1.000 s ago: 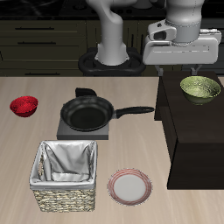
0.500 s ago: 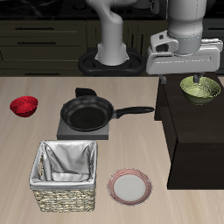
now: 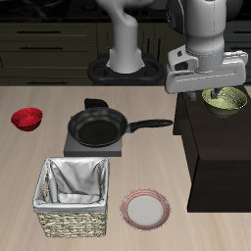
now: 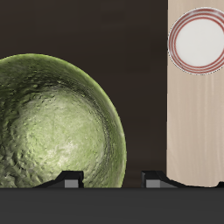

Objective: Place the green bowl in the basket

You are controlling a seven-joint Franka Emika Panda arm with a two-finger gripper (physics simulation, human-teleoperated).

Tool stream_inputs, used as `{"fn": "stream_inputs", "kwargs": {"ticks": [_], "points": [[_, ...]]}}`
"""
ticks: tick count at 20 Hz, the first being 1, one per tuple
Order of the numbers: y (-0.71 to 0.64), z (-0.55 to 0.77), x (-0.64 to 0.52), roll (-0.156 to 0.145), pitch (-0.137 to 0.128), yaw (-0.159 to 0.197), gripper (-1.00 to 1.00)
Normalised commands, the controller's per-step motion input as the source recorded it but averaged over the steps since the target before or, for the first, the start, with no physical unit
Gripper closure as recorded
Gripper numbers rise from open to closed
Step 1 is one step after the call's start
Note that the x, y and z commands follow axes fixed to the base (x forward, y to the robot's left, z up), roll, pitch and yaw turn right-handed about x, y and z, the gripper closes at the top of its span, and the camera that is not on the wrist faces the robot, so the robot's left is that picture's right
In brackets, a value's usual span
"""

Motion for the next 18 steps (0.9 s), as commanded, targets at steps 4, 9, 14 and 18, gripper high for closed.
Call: {"fn": "stream_inputs", "kwargs": {"ticks": [4, 9, 14, 18], "points": [[-0.11, -0.11, 0.01, 0.034, 0.032, -0.035, 1.00], [-0.06, -0.03, -0.06, 0.023, -0.012, 0.003, 1.00], [-0.08, 0.09, -0.06, 0.013, -0.021, 0.002, 1.00], [-0.18, 0.25, -0.17, -0.003, -0.047, -0.008, 1.00]]}}
